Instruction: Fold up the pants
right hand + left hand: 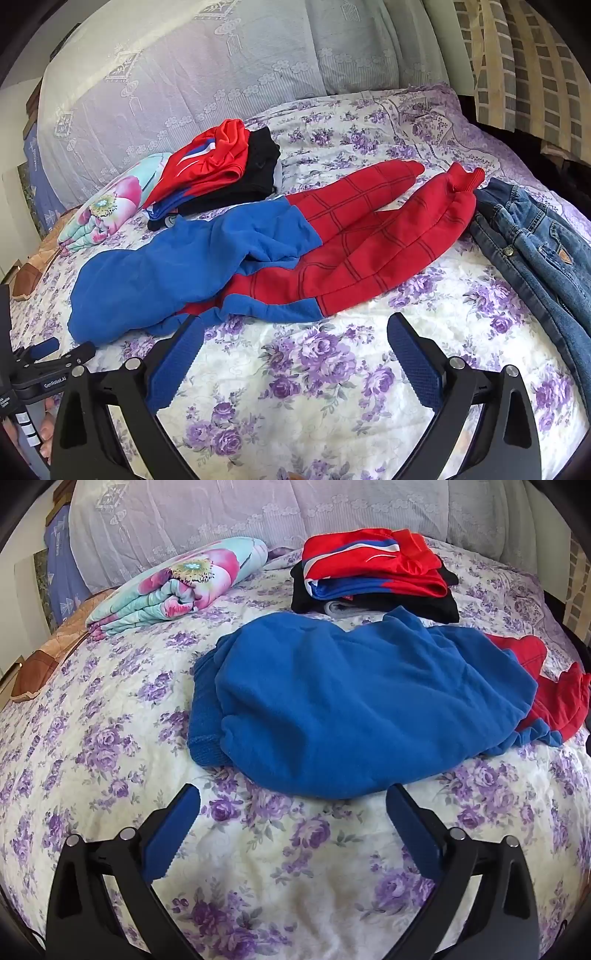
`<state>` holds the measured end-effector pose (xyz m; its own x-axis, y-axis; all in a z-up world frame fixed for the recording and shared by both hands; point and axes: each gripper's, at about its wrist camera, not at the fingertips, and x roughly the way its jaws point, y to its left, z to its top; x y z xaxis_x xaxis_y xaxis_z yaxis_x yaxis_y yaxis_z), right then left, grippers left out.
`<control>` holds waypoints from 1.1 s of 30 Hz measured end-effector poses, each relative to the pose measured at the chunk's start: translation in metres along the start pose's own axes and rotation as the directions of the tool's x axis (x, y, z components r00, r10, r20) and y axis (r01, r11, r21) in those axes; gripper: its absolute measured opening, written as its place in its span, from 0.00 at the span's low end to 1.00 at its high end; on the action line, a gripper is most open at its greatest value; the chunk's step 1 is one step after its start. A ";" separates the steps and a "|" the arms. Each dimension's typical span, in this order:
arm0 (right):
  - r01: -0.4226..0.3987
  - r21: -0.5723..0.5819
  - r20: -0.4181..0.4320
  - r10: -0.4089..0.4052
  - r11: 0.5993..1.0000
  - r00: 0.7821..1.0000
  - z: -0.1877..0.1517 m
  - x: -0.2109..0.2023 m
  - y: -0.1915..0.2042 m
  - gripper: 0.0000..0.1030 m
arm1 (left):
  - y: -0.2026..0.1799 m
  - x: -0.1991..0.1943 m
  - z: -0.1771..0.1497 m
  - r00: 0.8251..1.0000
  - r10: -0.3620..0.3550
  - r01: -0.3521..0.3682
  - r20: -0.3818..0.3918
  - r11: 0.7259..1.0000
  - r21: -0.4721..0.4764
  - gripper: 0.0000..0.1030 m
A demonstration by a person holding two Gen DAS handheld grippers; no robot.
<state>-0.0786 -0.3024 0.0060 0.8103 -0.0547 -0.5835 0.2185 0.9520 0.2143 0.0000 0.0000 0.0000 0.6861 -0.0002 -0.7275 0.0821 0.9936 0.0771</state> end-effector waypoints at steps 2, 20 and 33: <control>0.000 0.001 0.000 0.000 1.000 1.000 0.000 0.000 0.000 0.96 | 0.000 0.000 -0.001 1.000 -0.001 0.001 -0.002 1.000 0.001 0.96; -0.001 0.003 -0.002 0.001 1.000 1.000 -0.001 0.001 0.000 0.96 | 0.005 0.002 -0.002 1.000 -0.001 0.001 -0.003 1.000 0.000 0.96; -0.002 0.006 -0.003 0.002 1.000 1.000 -0.001 0.002 0.000 0.96 | 0.005 0.009 -0.010 1.000 0.001 -0.001 0.005 1.000 0.002 0.96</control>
<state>-0.0776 -0.3019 0.0040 0.8088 -0.0521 -0.5858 0.2203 0.9504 0.2196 -0.0007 0.0063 -0.0136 0.6898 0.0004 -0.7240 0.0824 0.9935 0.0790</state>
